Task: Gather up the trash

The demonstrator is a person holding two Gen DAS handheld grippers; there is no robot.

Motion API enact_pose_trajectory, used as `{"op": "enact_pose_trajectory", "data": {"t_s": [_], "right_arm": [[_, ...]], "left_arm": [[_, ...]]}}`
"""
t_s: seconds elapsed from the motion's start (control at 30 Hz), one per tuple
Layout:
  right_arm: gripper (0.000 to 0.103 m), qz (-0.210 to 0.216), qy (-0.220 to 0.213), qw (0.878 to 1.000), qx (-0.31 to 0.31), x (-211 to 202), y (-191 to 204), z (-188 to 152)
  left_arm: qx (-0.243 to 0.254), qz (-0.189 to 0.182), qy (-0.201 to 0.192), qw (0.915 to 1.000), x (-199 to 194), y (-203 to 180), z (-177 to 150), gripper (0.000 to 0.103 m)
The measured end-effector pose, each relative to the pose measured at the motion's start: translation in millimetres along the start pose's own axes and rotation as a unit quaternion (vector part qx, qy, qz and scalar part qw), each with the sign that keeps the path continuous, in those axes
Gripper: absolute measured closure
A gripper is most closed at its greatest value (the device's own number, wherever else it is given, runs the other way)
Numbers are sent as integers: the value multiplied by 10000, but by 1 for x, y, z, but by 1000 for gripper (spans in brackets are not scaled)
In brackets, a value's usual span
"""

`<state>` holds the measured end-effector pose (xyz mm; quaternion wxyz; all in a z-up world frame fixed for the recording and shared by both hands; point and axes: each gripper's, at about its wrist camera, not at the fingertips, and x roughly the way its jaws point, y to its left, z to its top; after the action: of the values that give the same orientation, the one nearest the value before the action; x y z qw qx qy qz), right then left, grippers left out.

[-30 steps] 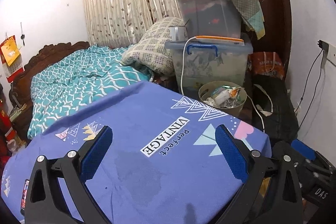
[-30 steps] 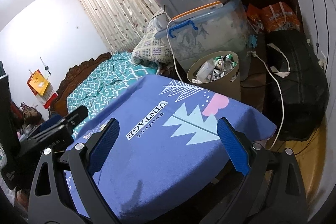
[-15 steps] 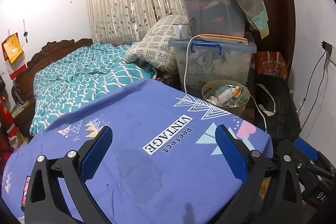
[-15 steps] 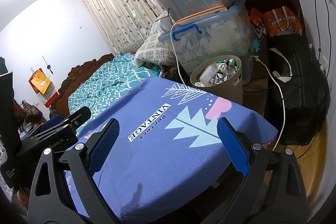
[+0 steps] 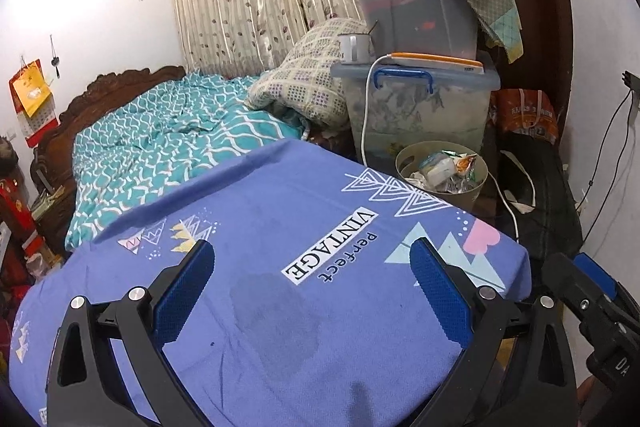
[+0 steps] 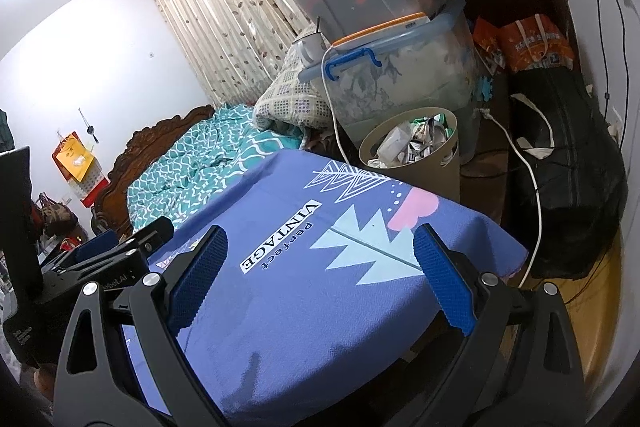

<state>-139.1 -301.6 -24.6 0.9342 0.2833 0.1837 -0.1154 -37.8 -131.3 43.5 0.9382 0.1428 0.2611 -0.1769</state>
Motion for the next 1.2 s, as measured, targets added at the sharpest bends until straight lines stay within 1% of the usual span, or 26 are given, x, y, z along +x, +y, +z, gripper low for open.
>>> {"op": "enact_pose_trajectory", "data": {"t_s": [0.4, 0.8, 1.07, 1.2], "right_arm": [[10, -35, 91, 10000, -6, 8, 0, -4], [10, -61, 68, 10000, 28, 7, -2, -4], [10, -78, 38, 10000, 47, 6, -3, -4], [10, -90, 12, 9999, 54, 4, -4, -4]], "left_arm": [[115, 401, -30, 9991, 6, -1, -2, 9], [134, 331, 86, 9993, 12, 0, -3, 9], [158, 157, 210, 9995, 15, -1, -7, 9], [205, -32, 238, 9995, 15, -4, -8, 9]]}}
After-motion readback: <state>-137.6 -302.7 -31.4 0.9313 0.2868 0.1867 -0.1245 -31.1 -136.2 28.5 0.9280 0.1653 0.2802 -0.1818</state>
